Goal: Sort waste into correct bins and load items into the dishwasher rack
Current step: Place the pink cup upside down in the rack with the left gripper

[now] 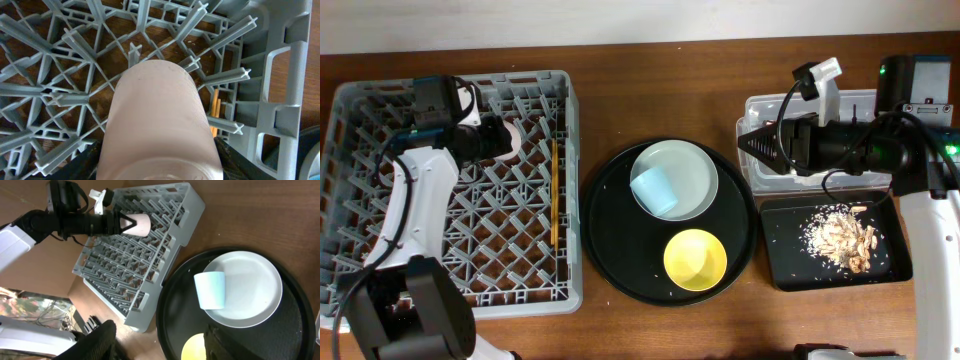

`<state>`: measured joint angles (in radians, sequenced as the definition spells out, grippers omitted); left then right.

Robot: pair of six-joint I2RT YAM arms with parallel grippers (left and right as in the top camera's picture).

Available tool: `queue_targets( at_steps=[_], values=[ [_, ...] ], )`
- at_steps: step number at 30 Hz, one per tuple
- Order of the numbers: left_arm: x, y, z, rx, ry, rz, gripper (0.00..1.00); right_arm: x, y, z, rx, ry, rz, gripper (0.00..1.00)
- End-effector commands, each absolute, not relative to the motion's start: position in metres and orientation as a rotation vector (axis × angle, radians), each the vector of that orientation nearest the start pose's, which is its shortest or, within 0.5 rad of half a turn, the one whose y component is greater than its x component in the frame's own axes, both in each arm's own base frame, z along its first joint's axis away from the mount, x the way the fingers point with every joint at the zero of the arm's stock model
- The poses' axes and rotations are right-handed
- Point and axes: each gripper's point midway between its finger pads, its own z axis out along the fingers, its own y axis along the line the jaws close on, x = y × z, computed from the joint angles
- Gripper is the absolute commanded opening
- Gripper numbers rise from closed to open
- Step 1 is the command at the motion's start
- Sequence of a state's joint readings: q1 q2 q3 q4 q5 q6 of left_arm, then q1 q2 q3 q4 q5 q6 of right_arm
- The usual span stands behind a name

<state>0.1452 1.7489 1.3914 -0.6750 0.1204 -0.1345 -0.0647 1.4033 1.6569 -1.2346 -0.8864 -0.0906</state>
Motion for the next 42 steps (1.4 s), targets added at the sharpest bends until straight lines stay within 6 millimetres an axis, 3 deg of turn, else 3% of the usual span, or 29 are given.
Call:
queue_targets(
  at_steps=[1, 2, 5, 6, 8, 9, 10, 11, 12, 14, 15, 18, 20, 21, 25, 26, 27, 28, 31, 32, 33, 37, 42],
  values=[
    [0.447, 0.022, 0.134, -0.273, 2.571, -0.26, 0.92, 0.304, 0.113, 0.346, -0.373, 2.29, 1.015, 0.58],
    [0.449, 0.023, 0.137, -0.27, 2.561, -0.259, 0.99, 0.304, 0.113, 0.346, -0.373, 2.29, 1.015, 0.59],
    [0.458, 0.009, 0.16, -0.223, 2.507, -0.365, 0.99, 0.303, 0.113, 0.345, -0.372, 2.293, 1.017, 0.59],
    [0.462, 0.01, 0.175, -0.215, 2.476, -0.358, 0.99, 0.302, 0.112, 0.343, -0.366, 2.307, 1.013, 0.59],
    [0.458, 0.012, 0.231, -0.189, 2.356, -0.337, 0.99, 0.303, 0.114, 0.321, -0.4, 2.414, 0.806, 0.59],
    [0.454, 0.015, 0.242, -0.215, 2.335, -0.32, 0.99, 0.302, 0.118, 0.318, -0.426, 2.425, 0.775, 0.59],
    [0.447, 0.02, 0.257, -0.263, 2.304, -0.289, 0.99, 0.3, 0.135, 0.311, -0.519, 2.443, 0.694, 0.59],
    [0.438, 0.02, 0.283, -0.254, 2.242, -0.273, 0.54, 0.302, 0.147, 0.305, -0.581, 2.448, 0.611, 0.58],
    [0.435, 0.02, 0.289, -0.25, 2.228, -0.272, 0.0, 0.305, 0.153, 0.3, -0.609, 2.452, 0.552, 0.54],
    [0.437, 0.029, 0.273, -0.286, 2.262, -0.218, 0.0, 0.313, 0.155, 0.291, -0.541, 2.499, 0.505, 0.53],
    [0.442, 0.038, 0.246, -0.327, 2.322, -0.158, 0.0, 0.315, 0.155, 0.287, -0.533, 2.513, 0.506, 0.52],
    [0.453, 0.039, 0.164, -0.369, 2.518, -0.165, 0.0, 0.315, 0.155, 0.287, -0.533, 2.513, 0.507, 0.52],
    [0.45, 0.038, 0.127, -0.391, 2.62, -0.172, 0.0, 0.315, 0.155, 0.287, -0.533, 2.51, 0.507, 0.53],
    [0.443, 0.038, 0.114, -0.404, 2.672, -0.171, 0.0, 0.316, 0.155, 0.288, -0.533, 2.505, 0.507, 0.53],
    [0.432, 0.036, 0.109, -0.41, 2.723, -0.172, 0.0, 0.322, 0.16, 0.282, -0.542, 2.504, 0.515, 0.55],
    [0.432, 0.036, 0.111, -0.409, 2.719, -0.171, 0.06, 0.324, 0.165, 0.277, -0.557, 2.511, 0.523, 0.59],
    [0.435, 0.037, 0.119, -0.406, 2.698, -0.171, 0.28, 0.327, 0.172, 0.27, -0.576, 2.522, 0.528, 0.61],
    [0.441, 0.036, 0.14, -0.393, 2.652, -0.185, 0.52, 0.332, 0.182, 0.26, -0.603, 2.532, 0.535, 0.64],
    [0.434, 0.01, 0.221, -0.299, 2.502, -0.365, 0.75, 0.346, 0.216, 0.216, -0.693, 2.6, 0.55, 0.73],
    [0.424, 0.003, 0.238, -0.277, 2.477, -0.405, 0.93, 0.346, 0.22, 0.201, -0.707, 2.642, 0.546, 0.73],
    [0.413, -0.001, 0.251, -0.265, 2.464, -0.428, 0.99, 0.339, 0.221, 0.18, -0.725, 2.725, 0.54, 0.72],
    [0.365, 0.002, 0.295, -0.271, 2.412, -0.352, 0.99, 0.31, 0.218, 0.11, -0.78, 2.945, 0.486, 0.68],
    [0.343, -0.001, 0.291, -0.29, 2.472, -0.359, 0.99, 0.32, 0.213, 0.051, -0.772, 2.866, 0.406, 0.7]
  ],
)
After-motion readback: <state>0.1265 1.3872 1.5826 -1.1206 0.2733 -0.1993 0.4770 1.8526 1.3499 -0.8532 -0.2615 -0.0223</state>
